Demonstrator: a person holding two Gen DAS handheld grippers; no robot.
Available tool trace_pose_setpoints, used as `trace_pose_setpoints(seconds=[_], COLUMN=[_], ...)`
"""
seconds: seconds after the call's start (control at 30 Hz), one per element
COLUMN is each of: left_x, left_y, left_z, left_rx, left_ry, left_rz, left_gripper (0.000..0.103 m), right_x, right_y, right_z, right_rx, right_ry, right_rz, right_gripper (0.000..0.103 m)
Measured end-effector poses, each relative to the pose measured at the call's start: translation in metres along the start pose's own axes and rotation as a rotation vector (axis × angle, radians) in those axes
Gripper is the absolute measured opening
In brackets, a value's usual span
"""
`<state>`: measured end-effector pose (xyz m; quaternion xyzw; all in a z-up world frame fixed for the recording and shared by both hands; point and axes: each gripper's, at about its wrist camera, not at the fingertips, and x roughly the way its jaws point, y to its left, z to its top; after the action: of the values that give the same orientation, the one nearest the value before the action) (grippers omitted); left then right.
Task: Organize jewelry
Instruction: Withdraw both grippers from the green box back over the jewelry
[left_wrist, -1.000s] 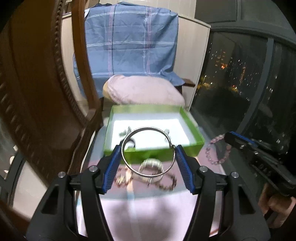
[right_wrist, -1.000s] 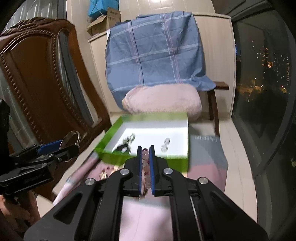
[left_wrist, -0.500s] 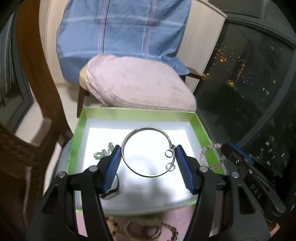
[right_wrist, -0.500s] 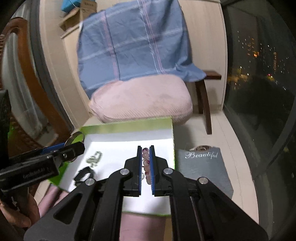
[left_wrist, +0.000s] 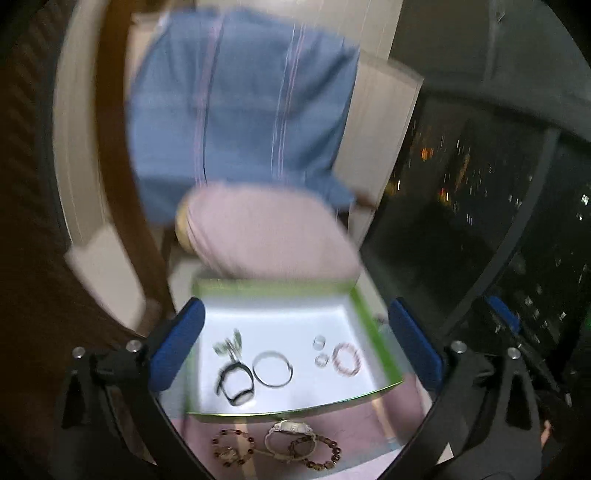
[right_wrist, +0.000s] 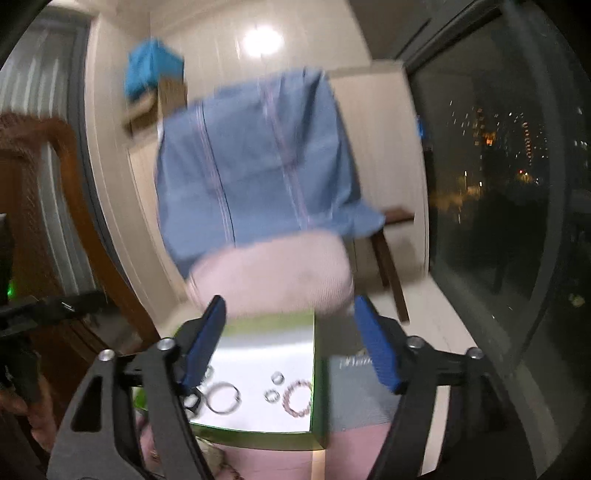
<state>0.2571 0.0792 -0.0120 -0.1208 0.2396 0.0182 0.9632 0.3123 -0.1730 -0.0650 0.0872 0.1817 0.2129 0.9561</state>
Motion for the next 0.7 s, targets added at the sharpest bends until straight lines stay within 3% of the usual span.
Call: trace_pose_setpoints(seconds=[0.1,0.23,0.33,0.4,0.47,0.53,0.7], left_x=[-0.062,-0.099,-0.106,-0.102,-0.091,-0.075,-0.068], left_y=[-0.008,-0.01,-0.007,-0.002,0.003,0.004,0.003], left_z=[-0.007,-0.048,-0.085,-0.117,-0.138,-0.149,-0.15], left_rx=[0.039,0.09,0.116,0.075,0.015,0.007,0.016], left_ry=[-0.112,-0.149,-0.114,-0.064,0.017,0.095,0.113], left_rz=[0.017,0.1,0.152,0.181,0.143,0.136,0.152], left_gripper=[0.099,0.099,0.099,0.099,0.099,0.099,0.099], right_x=[-0.037,-0.075,-0.095,-0.103,-0.11,-0.109,-0.101], right_y=[-0.001,0.017,0.036,0.043,0.045,0.046,0.052], right_z=[-0.001,-0.017,-0.038,-0.053,-0.07,-0.085,-0.091], right_rx=[0.02,-0.043,-0.158,-0.197,-0.194,-0.183,-0.214], right_ry=[-0.041,-0.02,0.008,0.036,0.092,0.158,0.179], right_rz=[0.01,0.052,0.038,0.03,0.035,0.049,0.045], right_gripper=[0.078,0.082,0.083,0.083,0.083,0.083,0.083])
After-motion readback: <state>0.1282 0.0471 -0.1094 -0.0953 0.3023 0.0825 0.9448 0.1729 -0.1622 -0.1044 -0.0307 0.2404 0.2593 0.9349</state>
